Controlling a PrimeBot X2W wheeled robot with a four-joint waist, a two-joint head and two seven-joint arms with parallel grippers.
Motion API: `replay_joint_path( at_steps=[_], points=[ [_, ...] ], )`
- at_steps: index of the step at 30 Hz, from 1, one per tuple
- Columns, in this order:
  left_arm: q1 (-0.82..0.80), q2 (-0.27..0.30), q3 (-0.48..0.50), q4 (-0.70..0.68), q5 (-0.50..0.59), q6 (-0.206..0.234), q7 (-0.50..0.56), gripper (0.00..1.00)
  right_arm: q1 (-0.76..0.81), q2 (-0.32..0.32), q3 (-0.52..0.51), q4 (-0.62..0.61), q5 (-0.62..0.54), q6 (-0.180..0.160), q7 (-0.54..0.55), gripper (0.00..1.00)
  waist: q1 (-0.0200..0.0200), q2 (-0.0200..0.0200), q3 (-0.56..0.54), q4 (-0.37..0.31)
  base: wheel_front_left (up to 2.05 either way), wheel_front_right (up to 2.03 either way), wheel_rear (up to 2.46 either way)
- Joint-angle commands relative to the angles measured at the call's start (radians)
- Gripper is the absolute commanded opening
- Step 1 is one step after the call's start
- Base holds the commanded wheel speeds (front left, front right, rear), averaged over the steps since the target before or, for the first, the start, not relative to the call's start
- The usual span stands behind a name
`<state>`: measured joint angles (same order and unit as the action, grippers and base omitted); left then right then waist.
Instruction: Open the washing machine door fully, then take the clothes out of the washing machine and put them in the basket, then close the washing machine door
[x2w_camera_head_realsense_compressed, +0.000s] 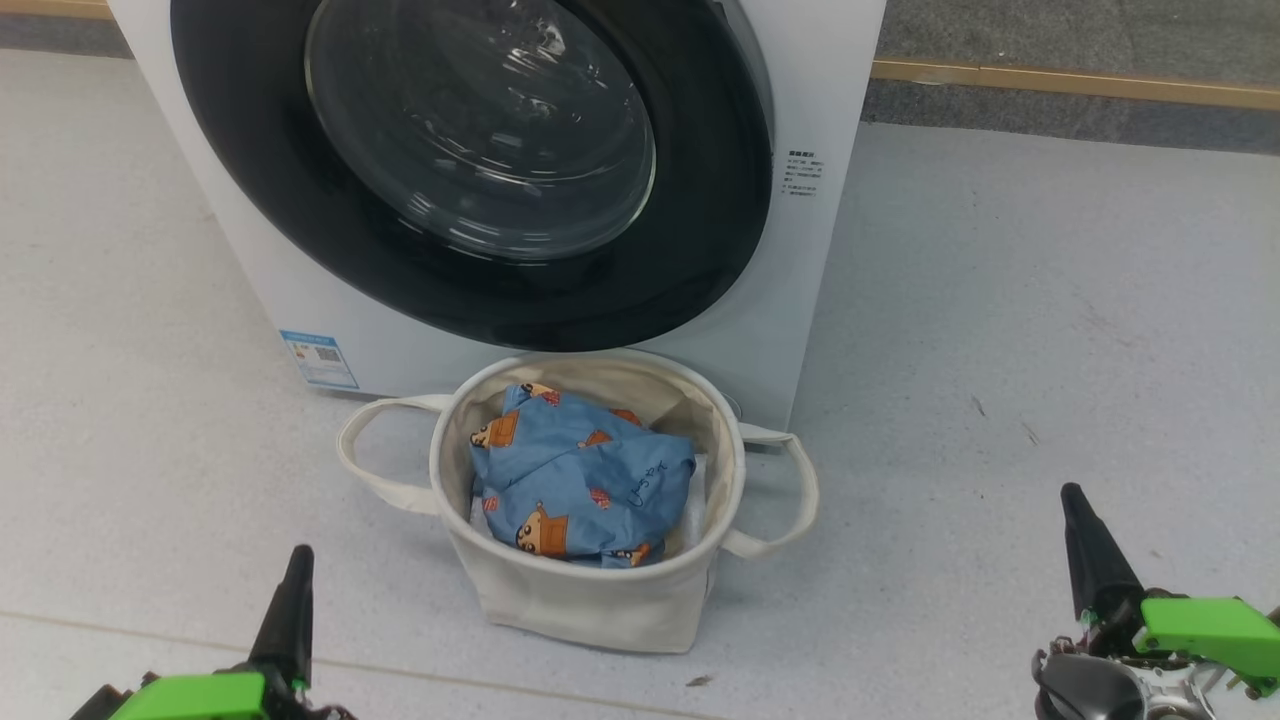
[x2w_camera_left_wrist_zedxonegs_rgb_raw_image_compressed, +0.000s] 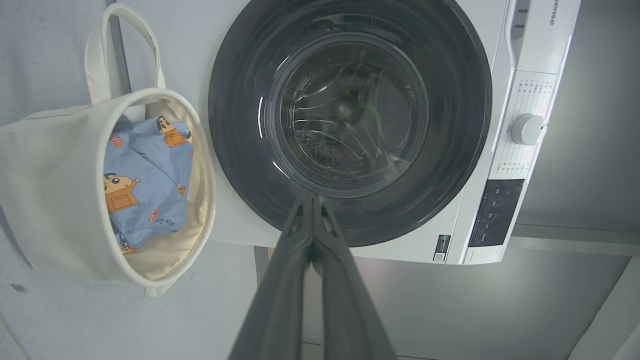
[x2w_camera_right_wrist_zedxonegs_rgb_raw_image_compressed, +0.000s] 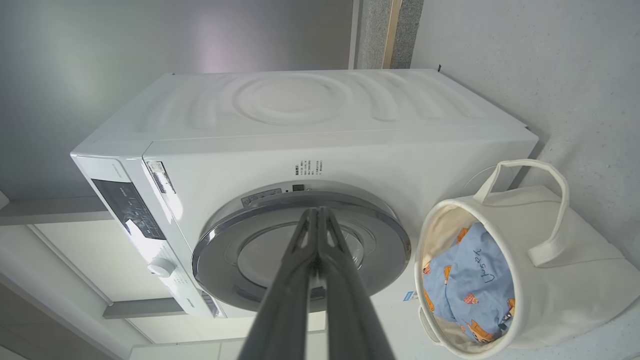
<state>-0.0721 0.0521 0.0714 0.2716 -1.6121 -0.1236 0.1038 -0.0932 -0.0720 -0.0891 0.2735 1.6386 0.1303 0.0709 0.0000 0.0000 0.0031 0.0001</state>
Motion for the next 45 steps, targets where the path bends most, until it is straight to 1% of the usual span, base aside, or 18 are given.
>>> replay_joint_path(
  at_steps=[1, 45],
  points=[
    [-0.035, 0.004, 0.035, -0.026, -0.002, -0.007, 0.004, 0.00, -0.011, -0.007, 0.015, -0.031, 0.004, 0.000, 0.010, 0.00, 0.0000, 0.0000, 0.000, 0.000, 0.00, 0.00, 0.00],
    [-0.036, 0.001, 0.039, -0.026, 0.001, -0.007, 0.007, 0.00, -0.013, 0.005, -0.002, -0.030, -0.011, 0.000, 0.024, 0.00, 0.0000, 0.0000, 0.000, 0.000, 0.00, 0.00, 0.00]
  ],
)
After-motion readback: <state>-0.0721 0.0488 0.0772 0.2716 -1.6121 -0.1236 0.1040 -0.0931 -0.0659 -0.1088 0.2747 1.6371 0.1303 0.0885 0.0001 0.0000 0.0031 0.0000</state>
